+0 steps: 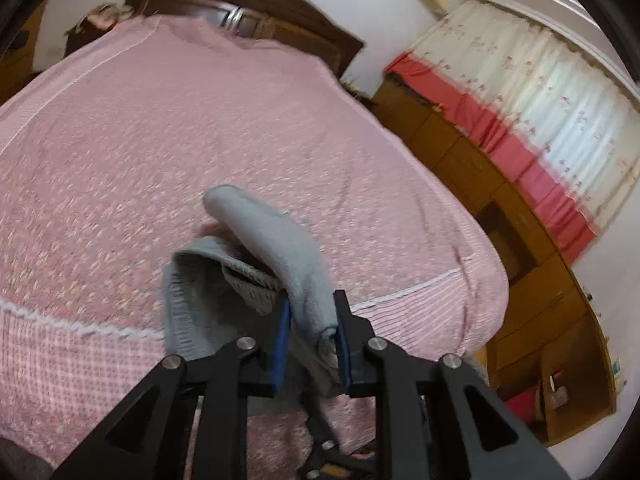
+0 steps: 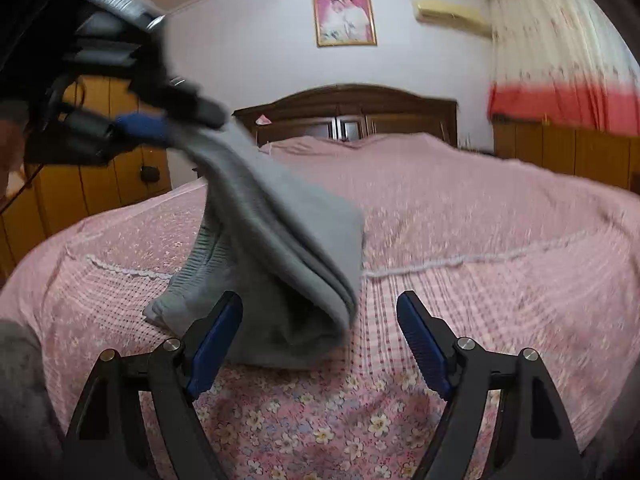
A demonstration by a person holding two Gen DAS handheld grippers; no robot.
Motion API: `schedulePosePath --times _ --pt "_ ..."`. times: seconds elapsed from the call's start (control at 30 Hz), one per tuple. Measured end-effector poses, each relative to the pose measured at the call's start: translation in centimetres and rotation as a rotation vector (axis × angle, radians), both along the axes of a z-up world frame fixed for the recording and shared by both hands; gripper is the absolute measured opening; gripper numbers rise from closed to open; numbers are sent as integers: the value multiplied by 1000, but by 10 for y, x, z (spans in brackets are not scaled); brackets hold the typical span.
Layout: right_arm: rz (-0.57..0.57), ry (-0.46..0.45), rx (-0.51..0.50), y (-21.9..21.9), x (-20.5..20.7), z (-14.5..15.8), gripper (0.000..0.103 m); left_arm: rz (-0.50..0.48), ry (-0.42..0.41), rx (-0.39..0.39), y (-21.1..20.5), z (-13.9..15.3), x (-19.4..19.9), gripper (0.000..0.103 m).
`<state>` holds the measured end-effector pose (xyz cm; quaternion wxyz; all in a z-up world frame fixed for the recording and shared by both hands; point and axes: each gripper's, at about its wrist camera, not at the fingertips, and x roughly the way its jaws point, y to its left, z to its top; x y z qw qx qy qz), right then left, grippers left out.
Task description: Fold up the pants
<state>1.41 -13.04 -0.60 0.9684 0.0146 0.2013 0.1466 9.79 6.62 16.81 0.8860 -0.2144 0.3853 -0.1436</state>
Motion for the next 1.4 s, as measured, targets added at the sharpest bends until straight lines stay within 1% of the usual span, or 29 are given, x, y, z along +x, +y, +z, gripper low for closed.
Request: schedulePosePath --times 0.1,0.2,0.23,0.3,0.33,0.37,0.47,0.53,0.63,0.7,0.73,0.77,0.8,0.87,0.93,0.97,1.0,1.03,1.07,1.1,1.13,1.2,1.23,1.3,1.33,1.37,1.4 --pt "-3 10 6 -3 0 0 81 14 45 -35 15 -8 2 21" --pt "-6 10 9 -3 2 0 81 19 65 -81 26 -17 0 22" --pt "-3 15 7 -2 3 0 81 23 78 -71 28 -19 0 24" --pt "7 30 2 0 3 -2 81 38 103 -32 32 -24 -2 34" --pt "13 34 -3 2 3 -2 81 49 115 -18 35 -28 -5 35" --pt "15 34 -11 5 2 -2 81 68 130 -22 40 -35 -10 35" --pt "45 -7 -55 14 -8 3 81 98 179 -59 53 -57 -17 35" --pt "97 -81 -141 27 -20 10 81 132 202 -90 64 -72 -26 35" --pt "162 -237 -320 53 -46 19 81 172 195 -160 85 -88 -39 35" --pt "201 -299 -413 73 -55 22 81 202 181 -201 102 -98 -48 35" --pt "243 -347 -482 88 -60 21 81 216 175 -229 111 -104 -53 36" --pt "275 -375 -535 99 -63 18 81 227 171 -257 118 -109 -58 36" --pt "307 -419 -620 115 -67 11 81 234 169 -277 126 -115 -63 36" --pt "353 -442 -721 134 -66 -2 80 247 168 -285 139 -123 -69 36" --pt "368 -415 -785 147 -57 -12 76 250 164 -287 150 -133 -78 36" --pt "372 -395 -792 149 -52 -13 67 250 162 -300 153 -137 -81 36" --pt "372 -370 -786 149 -47 -13 54 248 160 -330 158 -142 -84 36" --pt "366 -337 -762 149 -41 -11 46 249 157 -361 162 -146 -88 36" --pt "364 -297 -719 145 -36 -8 30 249 154 -378 164 -148 -89 36" --pt "368 -260 -669 140 -30 -2 26 247 151 -382 166 -149 -91 36" --pt "386 -199 -568 132 -22 7 26 245 148 -370 167 -148 -91 36" --pt "408 -122 -397 115 -12 23 19 238 146 -341 167 -146 -93 36" --pt "409 -66 -288 102 -5 30 18 234 150 -319 164 -144 -91 36" --pt "412 21 -88 80 12 43 13 215 152 -285 153 -136 -84 40" --pt "398 62 18 66 20 48 13 191 148 -281 145 -131 -80 41" --pt "384 84 80 58 24 51 12 170 143 -291 139 -127 -76 43" --pt "370 102 136 49 32 55 12 133 135 -321 133 -123 -70 46"
